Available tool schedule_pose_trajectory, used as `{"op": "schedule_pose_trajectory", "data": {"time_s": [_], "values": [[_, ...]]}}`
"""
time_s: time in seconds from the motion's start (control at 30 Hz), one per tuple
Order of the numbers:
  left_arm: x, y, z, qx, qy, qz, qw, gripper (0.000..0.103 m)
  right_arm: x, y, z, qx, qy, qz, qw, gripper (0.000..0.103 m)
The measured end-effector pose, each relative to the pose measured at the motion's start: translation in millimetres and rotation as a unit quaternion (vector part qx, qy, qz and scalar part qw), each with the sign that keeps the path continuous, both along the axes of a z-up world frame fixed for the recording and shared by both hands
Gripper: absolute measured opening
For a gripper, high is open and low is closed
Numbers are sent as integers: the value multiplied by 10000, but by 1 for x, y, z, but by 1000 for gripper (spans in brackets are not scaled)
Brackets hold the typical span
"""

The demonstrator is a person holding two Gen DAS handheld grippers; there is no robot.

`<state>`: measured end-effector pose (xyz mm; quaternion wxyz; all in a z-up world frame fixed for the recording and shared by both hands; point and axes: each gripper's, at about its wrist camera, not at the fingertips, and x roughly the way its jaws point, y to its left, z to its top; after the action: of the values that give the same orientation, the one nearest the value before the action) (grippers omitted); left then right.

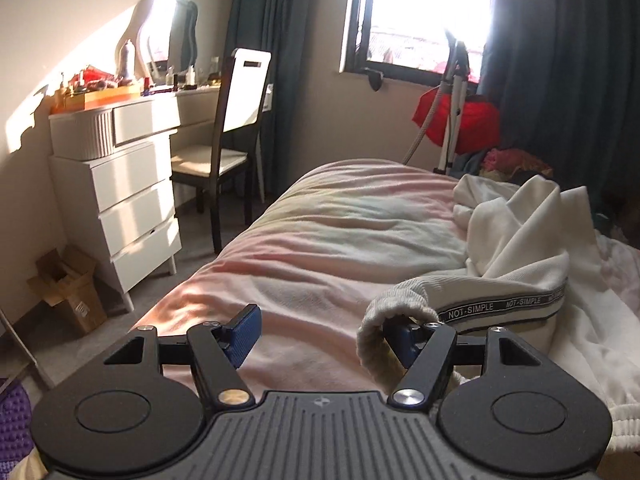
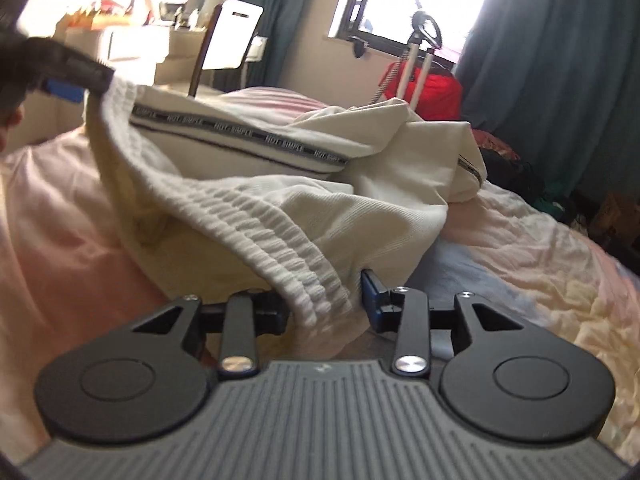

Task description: Fold clothes

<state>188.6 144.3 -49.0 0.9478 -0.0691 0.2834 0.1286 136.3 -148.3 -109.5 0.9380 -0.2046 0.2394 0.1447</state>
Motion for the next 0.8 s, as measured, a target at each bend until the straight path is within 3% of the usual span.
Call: {"op": "schedule_pose_trajectory", "data": {"time_s": [0.1, 0.23, 0.33, 0.47, 0.53, 0.63, 0.8], "values": [[-7, 19, -12, -97, 453, 148, 9988, 70, -8, 13, -7, -444, 149, 340, 9983, 43], [-7, 36, -20, -610, 671, 78, 9958, 73, -17, 6, 7, -294, 391, 508, 9975, 43], [-19, 41, -9, -697, 561, -247, 9957, 74, -27, -16, 30, 409, 642, 611, 9952, 41], [-52, 43, 16, -955, 43, -706, 9929, 71, -28, -56, 52, 1713, 716, 345, 9820, 41], [-69, 41, 35, -1058, -450, -869, 9896, 70, -20, -78, 55, 2532, 649, -101, 9652, 41], [-75, 38, 55, -1188, -1111, -979, 9818, 78, 1, -105, 39, 3563, 910, -850, 9260, 42], [-45, 24, 38, -969, -626, -1051, 9877, 81, 30, -129, -17, 4544, 1870, -1801, 8522, 43]]}}
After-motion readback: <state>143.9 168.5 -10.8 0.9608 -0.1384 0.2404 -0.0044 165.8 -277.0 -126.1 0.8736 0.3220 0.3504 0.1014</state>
